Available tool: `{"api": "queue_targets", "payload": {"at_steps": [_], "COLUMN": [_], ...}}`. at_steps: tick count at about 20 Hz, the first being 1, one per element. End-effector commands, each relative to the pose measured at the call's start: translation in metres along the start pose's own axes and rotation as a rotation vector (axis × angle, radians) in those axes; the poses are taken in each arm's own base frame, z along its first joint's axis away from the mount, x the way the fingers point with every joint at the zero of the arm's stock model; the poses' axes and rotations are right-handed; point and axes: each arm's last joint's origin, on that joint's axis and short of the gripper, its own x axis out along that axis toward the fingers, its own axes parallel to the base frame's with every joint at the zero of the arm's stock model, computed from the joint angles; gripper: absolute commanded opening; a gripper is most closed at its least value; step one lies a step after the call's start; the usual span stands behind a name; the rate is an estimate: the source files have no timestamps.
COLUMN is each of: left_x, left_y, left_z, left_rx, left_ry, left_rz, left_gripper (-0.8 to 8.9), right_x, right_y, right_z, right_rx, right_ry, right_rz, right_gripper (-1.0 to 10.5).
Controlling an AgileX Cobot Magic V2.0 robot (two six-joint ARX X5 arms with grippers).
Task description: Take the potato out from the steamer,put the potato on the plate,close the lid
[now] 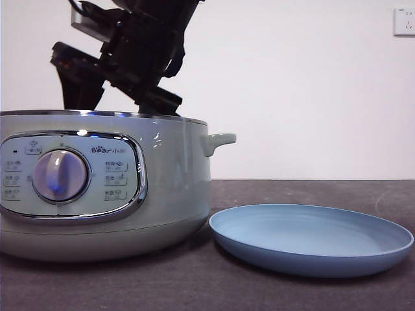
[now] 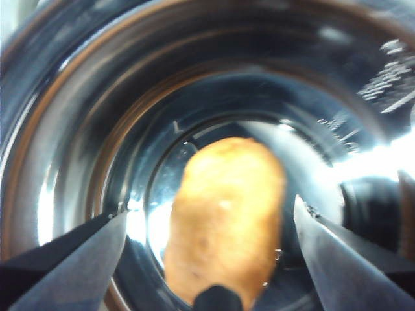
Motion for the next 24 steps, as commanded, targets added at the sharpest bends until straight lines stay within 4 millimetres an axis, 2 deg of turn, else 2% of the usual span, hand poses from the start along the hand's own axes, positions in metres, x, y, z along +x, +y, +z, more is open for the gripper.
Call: {"api": "queue_targets", "payload": {"at_steps": [1, 2, 3, 4, 6, 8, 10, 13, 15, 17, 20, 24], "left_x": [-0.006, -0.006, -0.006, -0.006, -0.006, -0.006, -0.006, -0.003, 0.007, 0.019, 0.038, 0.056], "left_y": [0.003, 0.003, 0.003, 0.003, 0.003, 0.003, 0.003, 0.001, -0.004, -0.01, -0.019, -0.029], "left_z": [0.006, 0.006, 0.005, 0.005, 0.005, 0.006, 0.008, 0.014, 0.019, 0.024, 0.032, 0.04], "left_rx": [-0.034, -0.033, -0.03, -0.029, -0.029, -0.032, -0.043, -0.056, -0.053, -0.045, -0.041, -0.042], "left_ry": [-0.063, -0.058, -0.053, -0.05, -0.051, -0.058, -0.084, -0.128, -0.128, -0.115, -0.122, -0.134], "left_rz": [0.011, 0.011, 0.011, 0.011, 0.009, 0.008, 0.008, -0.046, -0.072, -0.109, -0.178, -0.25], "left_gripper": [-0.09, -0.09, -0.09, -0.09, -0.09, -0.09, -0.09, -0.09, -0.09, -0.09, -0.08, -0.09], "right_x": [0.028, 0.033, 0.033, 0.034, 0.023, -0.004, -0.043, -0.134, -0.195, -0.242, -0.289, -0.323], "right_y": [-0.001, -0.001, -0.002, 0.001, 0.0, 0.002, 0.005, 0.007, 0.006, 0.003, -0.001, -0.009], "right_z": [-0.008, -0.01, -0.009, -0.007, -0.002, 0.006, 0.014, 0.016, 0.007, -0.011, -0.044, -0.078], "right_rx": [0.001, 0.002, -0.006, -0.042, -0.067, -0.073, -0.086, -0.097, -0.085, -0.065, -0.015, 0.07], "right_ry": [0.068, 0.079, 0.079, 0.067, 0.037, -0.029, -0.122, -0.309, -0.425, -0.475, -0.46, -0.406], "right_rz": [0.006, -0.003, -0.034, -0.078, -0.1, -0.107, -0.121, -0.166, -0.206, -0.245, -0.297, -0.357], "right_gripper": [4.4, 4.3, 3.4, 1.9, -0.2, -0.1, -0.1, -0.1, -0.1, -0.1, -0.1, -0.1]}}
